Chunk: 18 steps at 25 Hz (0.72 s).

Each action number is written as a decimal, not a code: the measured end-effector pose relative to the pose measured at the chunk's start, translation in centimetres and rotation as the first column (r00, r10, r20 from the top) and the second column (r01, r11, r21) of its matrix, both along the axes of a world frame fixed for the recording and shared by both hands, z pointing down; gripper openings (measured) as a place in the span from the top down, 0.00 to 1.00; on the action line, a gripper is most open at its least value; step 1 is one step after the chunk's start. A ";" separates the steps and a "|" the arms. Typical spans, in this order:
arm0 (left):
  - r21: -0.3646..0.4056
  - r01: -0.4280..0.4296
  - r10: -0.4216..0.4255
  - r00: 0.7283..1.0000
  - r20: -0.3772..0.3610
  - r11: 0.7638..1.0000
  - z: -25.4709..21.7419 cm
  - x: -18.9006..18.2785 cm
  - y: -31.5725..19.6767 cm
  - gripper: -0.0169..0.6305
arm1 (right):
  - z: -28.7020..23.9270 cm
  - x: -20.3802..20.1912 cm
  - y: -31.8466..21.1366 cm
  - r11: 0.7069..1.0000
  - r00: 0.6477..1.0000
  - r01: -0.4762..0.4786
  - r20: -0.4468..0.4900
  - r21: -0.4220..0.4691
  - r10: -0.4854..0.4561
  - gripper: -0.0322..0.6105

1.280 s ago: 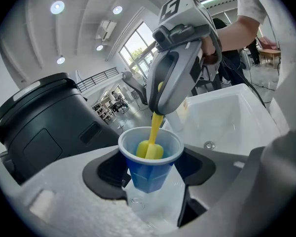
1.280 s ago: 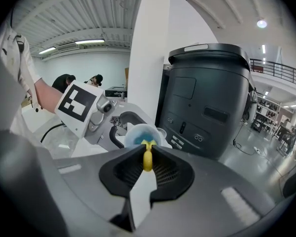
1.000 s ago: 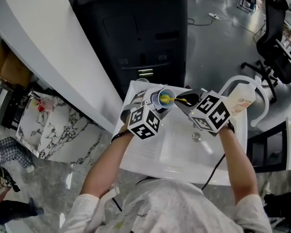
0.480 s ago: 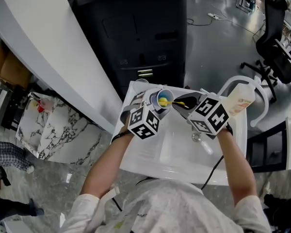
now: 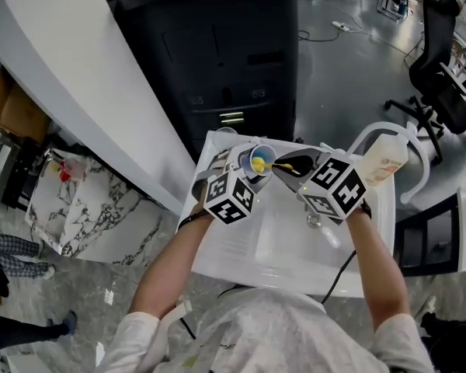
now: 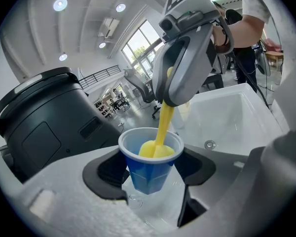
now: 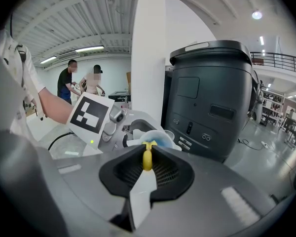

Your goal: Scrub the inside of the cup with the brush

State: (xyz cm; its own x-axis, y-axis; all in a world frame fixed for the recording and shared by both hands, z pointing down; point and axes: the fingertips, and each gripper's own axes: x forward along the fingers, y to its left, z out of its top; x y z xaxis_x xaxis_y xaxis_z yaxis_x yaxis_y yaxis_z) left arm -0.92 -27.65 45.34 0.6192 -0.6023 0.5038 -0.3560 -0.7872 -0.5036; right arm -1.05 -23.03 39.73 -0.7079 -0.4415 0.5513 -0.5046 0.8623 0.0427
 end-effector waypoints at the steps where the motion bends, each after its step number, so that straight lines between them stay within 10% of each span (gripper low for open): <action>1: -0.003 -0.003 0.003 1.000 0.002 1.000 0.1 0.1 0.0 0.51 | -0.1 0.1 0.0 1.000 1.000 -0.001 0.001 0.000 0.001 0.89; 18: -0.009 -0.039 0.039 0.999 0.017 0.999 0.5 0.9 0.7 0.51 | -1.5 2.0 -1.0 0.999 0.997 -0.045 0.056 0.003 0.045 0.89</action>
